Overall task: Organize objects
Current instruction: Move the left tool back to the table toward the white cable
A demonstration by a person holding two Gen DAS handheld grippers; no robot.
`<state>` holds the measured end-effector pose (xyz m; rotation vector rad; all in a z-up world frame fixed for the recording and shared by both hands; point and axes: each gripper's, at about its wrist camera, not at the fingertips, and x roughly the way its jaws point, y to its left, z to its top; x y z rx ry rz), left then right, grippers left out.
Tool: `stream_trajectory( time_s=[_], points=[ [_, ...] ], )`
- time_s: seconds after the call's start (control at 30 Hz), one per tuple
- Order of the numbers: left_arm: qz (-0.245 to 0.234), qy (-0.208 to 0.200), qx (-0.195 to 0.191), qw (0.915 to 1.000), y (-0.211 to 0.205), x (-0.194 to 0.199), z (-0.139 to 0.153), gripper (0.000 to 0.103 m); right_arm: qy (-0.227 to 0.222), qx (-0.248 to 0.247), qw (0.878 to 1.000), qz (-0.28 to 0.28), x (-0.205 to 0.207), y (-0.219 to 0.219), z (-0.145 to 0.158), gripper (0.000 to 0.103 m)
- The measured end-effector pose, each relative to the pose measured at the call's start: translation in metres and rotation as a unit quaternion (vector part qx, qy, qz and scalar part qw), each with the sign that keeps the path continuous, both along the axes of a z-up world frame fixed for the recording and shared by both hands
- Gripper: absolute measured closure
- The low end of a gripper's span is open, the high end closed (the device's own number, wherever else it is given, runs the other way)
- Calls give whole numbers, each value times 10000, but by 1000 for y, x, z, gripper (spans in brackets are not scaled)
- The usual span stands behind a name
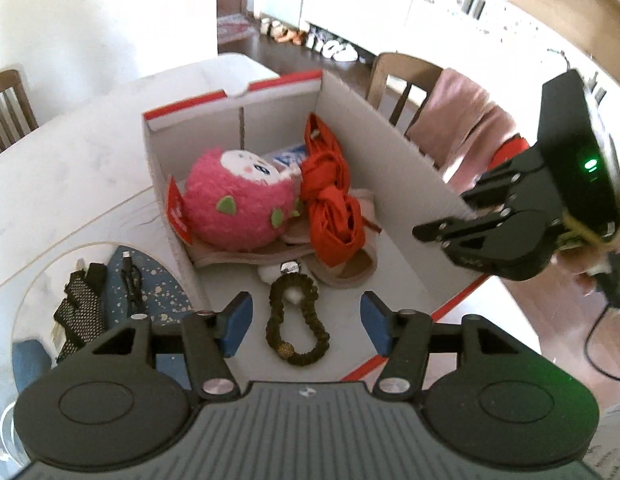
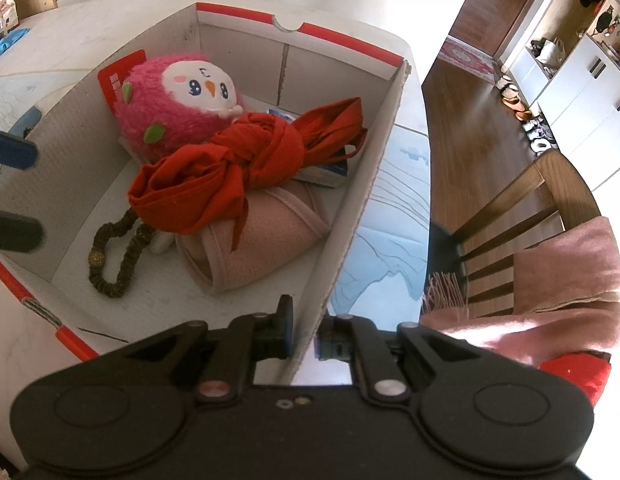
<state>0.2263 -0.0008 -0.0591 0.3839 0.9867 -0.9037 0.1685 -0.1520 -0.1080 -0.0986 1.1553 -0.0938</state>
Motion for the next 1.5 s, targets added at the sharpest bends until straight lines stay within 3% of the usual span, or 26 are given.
stream_trajectory(
  time_s=[0.07,0.2,0.4,0.7,0.83,0.97,1.27,1.43,1.5],
  points=[
    [99,-42,-117,9999,9,-1,6,44,-1,-12,10000,26,0,0,0,95],
    [271,-70,-373,9989,31,-4,15,34,18,-31,10000,50,0,-1,0,95],
    [688,-150,-512,9962,68,-1,21,28,33,-44,10000,55,2,0,0,95],
    [1658,38,-555,9846,132,6,5,18,51,-126,9999,45,2,3,-2,94],
    [2118,116,-534,9758,160,10,-6,16,55,-146,9999,33,2,3,-2,94],
    [2528,14,-450,9665,180,11,-16,0,70,-188,9998,45,3,5,-2,94],
    [3513,-25,-177,9361,234,28,-40,0,98,-201,9997,28,3,6,-3,94],
    [4131,131,51,9106,264,47,-56,0,117,-229,9997,28,4,6,-3,94],
    [4263,115,277,9041,270,54,-64,0,121,-236,9996,32,4,7,-4,94]
  ],
)
